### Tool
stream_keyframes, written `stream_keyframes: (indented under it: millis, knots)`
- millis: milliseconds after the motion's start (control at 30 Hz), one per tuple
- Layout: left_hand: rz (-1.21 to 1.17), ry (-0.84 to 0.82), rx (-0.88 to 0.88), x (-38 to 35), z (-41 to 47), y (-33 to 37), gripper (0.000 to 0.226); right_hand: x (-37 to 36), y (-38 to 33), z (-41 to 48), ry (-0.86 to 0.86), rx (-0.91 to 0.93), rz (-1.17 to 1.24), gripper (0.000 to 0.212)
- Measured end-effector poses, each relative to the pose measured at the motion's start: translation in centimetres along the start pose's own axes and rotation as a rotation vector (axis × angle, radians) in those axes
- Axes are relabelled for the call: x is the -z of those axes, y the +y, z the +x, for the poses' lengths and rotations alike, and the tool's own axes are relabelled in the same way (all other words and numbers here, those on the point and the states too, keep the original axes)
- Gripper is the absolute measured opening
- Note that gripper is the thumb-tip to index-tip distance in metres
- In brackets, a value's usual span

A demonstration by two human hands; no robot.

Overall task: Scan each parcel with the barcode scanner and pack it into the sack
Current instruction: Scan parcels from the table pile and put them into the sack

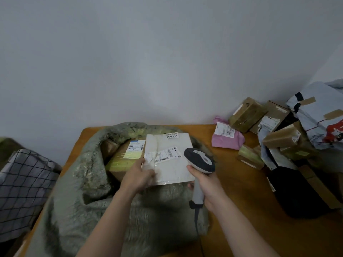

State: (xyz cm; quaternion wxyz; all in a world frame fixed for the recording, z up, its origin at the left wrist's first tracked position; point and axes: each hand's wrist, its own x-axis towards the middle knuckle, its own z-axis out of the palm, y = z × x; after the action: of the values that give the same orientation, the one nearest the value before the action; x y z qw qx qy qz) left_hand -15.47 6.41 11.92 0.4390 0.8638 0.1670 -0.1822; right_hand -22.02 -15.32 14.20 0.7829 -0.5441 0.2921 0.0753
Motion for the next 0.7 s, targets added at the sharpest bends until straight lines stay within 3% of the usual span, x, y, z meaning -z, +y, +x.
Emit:
stream_keyframes:
  millis: [67,233,300,433,533,700]
  knots:
    - [0.286,0.052,-0.040,1.4,0.7,-0.6,0.064,-0.5,0.5,0.2,0.000,-0.004,-0.041,0.031]
    - [0.561,0.456,-0.228,5.4,5.4,-1.5,0.043,-1.7,0.9,0.5,0.026,0.073,-0.188,0.031]
    - [0.709,0.497,-0.296,7.1,8.0,-1.6,0.039,-2.2,1.2,0.5,0.007,0.064,-0.186,0.034]
    - [1.015,0.352,-0.294,10.0,12.9,-1.1,0.045,-2.7,1.6,0.5,-0.041,-0.014,-0.132,0.047]
    - [1.201,0.225,-0.286,10.6,16.2,-1.0,0.054,-3.1,1.7,0.7,-0.062,-0.011,-0.140,0.045]
    - [1.346,0.033,-0.328,9.5,19.3,0.4,0.050,-3.2,1.7,1.5,-0.056,-0.013,-0.133,0.044]
